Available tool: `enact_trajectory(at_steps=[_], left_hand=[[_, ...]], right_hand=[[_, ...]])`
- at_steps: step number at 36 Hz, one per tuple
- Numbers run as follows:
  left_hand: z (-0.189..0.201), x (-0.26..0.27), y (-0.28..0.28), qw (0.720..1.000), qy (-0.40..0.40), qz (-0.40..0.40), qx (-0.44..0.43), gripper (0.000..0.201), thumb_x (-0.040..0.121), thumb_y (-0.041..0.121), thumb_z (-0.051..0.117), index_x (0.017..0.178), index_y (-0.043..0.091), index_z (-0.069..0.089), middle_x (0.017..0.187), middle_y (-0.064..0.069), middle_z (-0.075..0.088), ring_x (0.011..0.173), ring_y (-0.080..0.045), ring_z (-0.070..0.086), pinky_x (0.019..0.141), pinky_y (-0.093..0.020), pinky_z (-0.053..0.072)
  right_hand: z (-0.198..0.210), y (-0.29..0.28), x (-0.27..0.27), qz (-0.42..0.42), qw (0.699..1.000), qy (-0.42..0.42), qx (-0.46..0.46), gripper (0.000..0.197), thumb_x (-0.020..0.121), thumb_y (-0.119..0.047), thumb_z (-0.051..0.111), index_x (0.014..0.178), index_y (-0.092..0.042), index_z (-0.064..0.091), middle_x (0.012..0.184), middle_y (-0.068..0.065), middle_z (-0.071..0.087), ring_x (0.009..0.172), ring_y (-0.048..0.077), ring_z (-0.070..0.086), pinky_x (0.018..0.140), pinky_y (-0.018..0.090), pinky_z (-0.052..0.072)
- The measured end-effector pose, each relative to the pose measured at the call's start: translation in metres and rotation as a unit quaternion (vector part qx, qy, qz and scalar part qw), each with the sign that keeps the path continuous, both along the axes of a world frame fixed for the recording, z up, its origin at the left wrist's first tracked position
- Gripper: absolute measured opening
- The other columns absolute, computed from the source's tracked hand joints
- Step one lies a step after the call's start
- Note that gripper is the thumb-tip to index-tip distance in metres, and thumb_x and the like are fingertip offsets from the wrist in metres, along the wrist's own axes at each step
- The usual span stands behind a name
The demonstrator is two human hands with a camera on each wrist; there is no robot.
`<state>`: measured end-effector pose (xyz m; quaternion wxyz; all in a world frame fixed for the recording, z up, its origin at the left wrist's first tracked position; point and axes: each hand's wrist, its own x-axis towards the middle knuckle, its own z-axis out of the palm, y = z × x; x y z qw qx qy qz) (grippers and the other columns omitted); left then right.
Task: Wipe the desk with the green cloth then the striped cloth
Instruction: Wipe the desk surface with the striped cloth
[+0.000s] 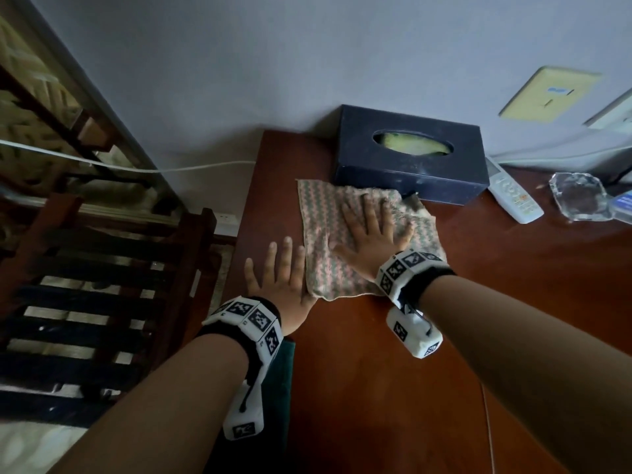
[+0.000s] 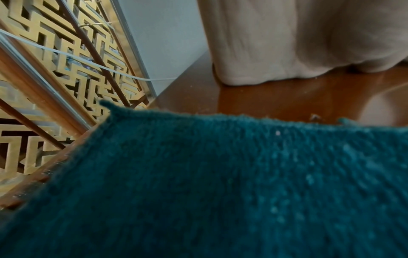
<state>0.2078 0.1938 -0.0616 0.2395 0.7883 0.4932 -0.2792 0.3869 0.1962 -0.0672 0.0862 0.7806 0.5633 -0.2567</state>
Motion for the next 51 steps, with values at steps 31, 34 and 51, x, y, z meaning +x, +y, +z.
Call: enact_trajectory(at_steps=[31, 34, 51], left_hand=[[0.011, 0.003, -0.003, 0.999, 0.027, -0.009, 0.024, 0.065, 0.098, 0.037, 0.023, 0.15, 0.013, -0.008, 0.146, -0.005, -0.042, 0.137, -0.026, -0.034, 0.11, -0.058, -0.013], [0.009, 0.002, -0.002, 1.0, 0.018, -0.008, 0.022, 0.065, 0.098, 0.041, 0.021, 0.15, 0.015, -0.009, 0.146, -0.004, -0.042, 0.137, -0.025, -0.035, 0.109, -0.058, -0.013], [0.008, 0.003, -0.002, 0.999, 0.041, -0.016, 0.006, 0.076, 0.096, 0.055, 0.022, 0.145, 0.022, -0.026, 0.14, -0.003, -0.051, 0.133, -0.028, -0.04, 0.109, -0.059, -0.016]], right_hand=[[0.005, -0.074, -0.035, 0.102, 0.995, 0.017, -0.006, 0.077, 0.092, -0.064, 0.028, 0.146, -0.039, -0.021, 0.149, -0.011, -0.039, 0.135, 0.02, -0.04, 0.107, 0.054, -0.026], [0.002, -0.048, -0.025, 0.104, 0.995, 0.005, 0.001, 0.073, 0.094, -0.059, 0.027, 0.146, -0.04, -0.019, 0.152, -0.009, -0.034, 0.138, 0.022, -0.034, 0.108, 0.056, -0.022], [-0.002, -0.042, -0.029, 0.1, 0.995, -0.007, 0.013, 0.071, 0.092, -0.06, 0.026, 0.145, -0.044, -0.018, 0.151, -0.009, -0.035, 0.138, 0.024, -0.034, 0.105, 0.065, -0.02]])
